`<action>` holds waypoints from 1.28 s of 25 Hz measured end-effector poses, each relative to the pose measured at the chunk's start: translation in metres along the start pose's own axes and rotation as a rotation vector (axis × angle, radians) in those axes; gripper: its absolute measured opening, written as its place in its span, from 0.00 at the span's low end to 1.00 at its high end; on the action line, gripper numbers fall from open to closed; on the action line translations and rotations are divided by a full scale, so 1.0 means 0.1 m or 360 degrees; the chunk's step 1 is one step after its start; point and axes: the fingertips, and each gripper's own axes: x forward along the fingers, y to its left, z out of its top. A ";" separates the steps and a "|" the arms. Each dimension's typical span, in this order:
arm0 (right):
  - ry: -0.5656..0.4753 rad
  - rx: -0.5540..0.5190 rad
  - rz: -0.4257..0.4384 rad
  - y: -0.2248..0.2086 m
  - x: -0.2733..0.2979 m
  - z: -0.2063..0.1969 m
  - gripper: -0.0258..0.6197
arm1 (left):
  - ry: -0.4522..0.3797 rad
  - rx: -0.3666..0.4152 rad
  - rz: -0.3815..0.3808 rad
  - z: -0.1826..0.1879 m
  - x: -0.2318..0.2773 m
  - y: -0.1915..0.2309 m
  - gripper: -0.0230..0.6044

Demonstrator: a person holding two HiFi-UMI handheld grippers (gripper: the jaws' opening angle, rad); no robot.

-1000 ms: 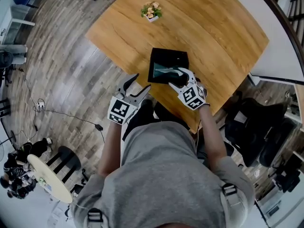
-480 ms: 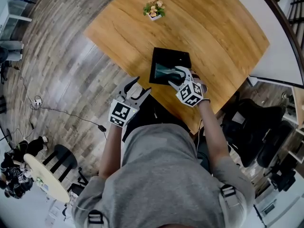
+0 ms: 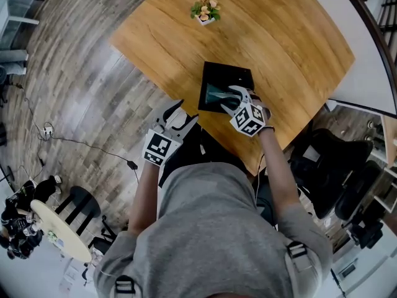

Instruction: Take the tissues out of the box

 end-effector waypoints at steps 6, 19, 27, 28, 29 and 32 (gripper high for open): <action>0.0036 -0.0036 0.0019 0.01 0.06 -0.01 0.41 | 0.0006 -0.0010 -0.0002 -0.02 0.02 0.05 0.46; 0.0122 -0.0160 0.0077 0.07 0.15 -0.06 0.22 | 0.0019 -0.0019 0.0036 -0.06 -0.04 0.15 0.45; 0.0130 -0.0211 0.0064 0.07 0.12 -0.05 0.12 | 0.0021 -0.0002 0.0045 -0.06 -0.06 0.12 0.44; 0.0132 -0.0216 0.0062 0.07 0.12 -0.05 0.11 | 0.0020 0.0001 0.0047 -0.05 -0.06 0.11 0.44; 0.0133 -0.0222 0.0062 0.07 0.11 -0.05 0.11 | 0.0019 0.0002 0.0049 -0.05 -0.06 0.11 0.44; 0.0131 -0.0245 0.0058 0.06 0.11 -0.06 0.10 | 0.0018 0.0006 0.0056 -0.04 -0.05 0.10 0.44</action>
